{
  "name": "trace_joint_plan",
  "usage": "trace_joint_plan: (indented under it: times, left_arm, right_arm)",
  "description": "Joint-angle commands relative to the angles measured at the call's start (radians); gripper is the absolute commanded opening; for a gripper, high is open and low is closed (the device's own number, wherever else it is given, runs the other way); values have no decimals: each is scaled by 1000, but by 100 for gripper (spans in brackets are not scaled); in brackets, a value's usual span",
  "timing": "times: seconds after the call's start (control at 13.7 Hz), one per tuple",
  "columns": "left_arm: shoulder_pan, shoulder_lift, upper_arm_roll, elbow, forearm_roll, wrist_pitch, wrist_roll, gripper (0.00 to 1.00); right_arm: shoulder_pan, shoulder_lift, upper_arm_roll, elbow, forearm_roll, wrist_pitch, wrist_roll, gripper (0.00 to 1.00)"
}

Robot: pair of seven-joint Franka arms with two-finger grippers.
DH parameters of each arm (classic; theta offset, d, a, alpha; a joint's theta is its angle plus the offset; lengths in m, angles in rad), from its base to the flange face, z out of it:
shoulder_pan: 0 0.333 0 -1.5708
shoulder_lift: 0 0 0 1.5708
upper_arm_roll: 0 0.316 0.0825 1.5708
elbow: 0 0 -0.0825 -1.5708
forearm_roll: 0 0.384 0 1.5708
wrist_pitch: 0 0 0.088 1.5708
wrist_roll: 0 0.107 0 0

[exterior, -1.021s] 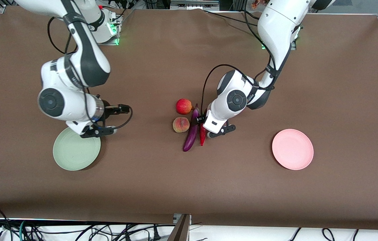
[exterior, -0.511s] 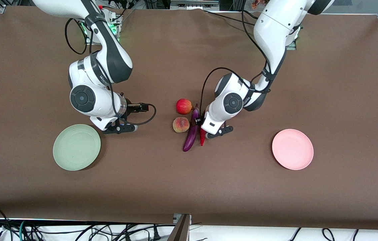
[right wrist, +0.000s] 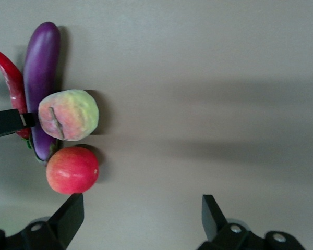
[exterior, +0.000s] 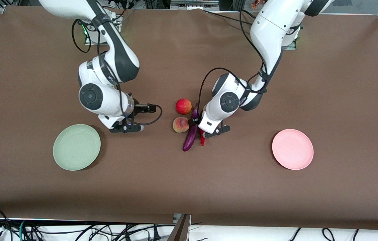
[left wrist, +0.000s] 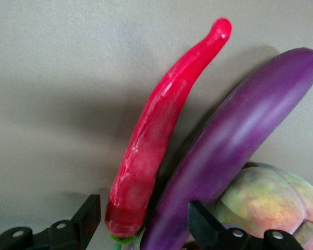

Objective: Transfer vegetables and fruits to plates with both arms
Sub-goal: 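Lift the chili with the left gripper while the right gripper grasps the apple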

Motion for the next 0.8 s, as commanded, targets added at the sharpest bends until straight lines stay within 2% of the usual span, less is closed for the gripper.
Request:
trace_joint_plan:
  times: [0.0,0.29,0.36,0.44,0.51,0.58,0.73]
  left_arm:
    - [11,18,13,45,-7,-12,8,100]
    - [20,16,13,45,-7,-14,8,99]
    - [19,19,13,45,-7,-14,9,95]
    - [17,22,13,42,-6,-14,21,72]
    - [13,24,13,37,-7,-14,59,63]
    - [13,25,11,34,-7,-12,84,58]
    - [6,30,13,34,-9,-9,84,57]
  right_arm:
    - [35,2,-5,-14,22,47,47,100]
    - [73,12,-5,-14,22,89,117,100]
    - [87,23,-5,-12,22,105,140,100]
    - [96,26,-5,-14,22,122,154,100]
    - [110,34,-5,-12,22,132,165,100]
    - [119,40,-5,-12,22,146,177,100]
    - [147,58,-5,-12,22,177,196,100]
